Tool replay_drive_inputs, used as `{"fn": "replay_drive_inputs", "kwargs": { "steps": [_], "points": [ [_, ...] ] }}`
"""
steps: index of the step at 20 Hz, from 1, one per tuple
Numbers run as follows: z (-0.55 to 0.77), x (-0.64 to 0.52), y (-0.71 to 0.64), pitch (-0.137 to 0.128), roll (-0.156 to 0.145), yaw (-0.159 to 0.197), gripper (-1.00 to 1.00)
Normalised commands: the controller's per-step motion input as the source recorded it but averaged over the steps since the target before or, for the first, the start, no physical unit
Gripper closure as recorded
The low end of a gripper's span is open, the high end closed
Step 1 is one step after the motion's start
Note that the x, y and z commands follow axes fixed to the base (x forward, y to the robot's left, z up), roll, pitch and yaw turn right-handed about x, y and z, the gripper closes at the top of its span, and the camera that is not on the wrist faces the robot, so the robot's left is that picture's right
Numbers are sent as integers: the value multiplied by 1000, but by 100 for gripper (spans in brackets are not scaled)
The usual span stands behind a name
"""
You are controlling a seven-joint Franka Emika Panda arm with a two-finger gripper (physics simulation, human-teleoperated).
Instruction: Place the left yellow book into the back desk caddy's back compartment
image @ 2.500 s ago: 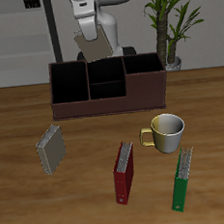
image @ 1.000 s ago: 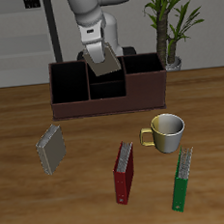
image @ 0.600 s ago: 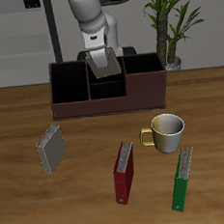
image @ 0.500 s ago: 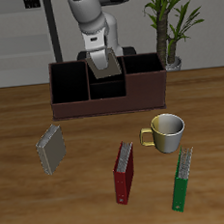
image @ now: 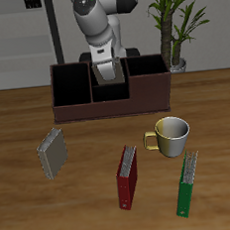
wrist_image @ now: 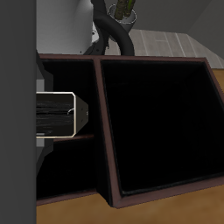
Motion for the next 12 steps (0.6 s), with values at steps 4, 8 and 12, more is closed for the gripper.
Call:
{"fn": "replay_drive_inputs", "kwargs": {
  "steps": [4, 8, 12],
  "points": [
    [-265, 26, 108, 47, 27, 4, 100],
    [-362, 47, 69, 60, 19, -4, 100],
    [-491, 10, 42, 95, -5, 4, 100]
  ]
}}
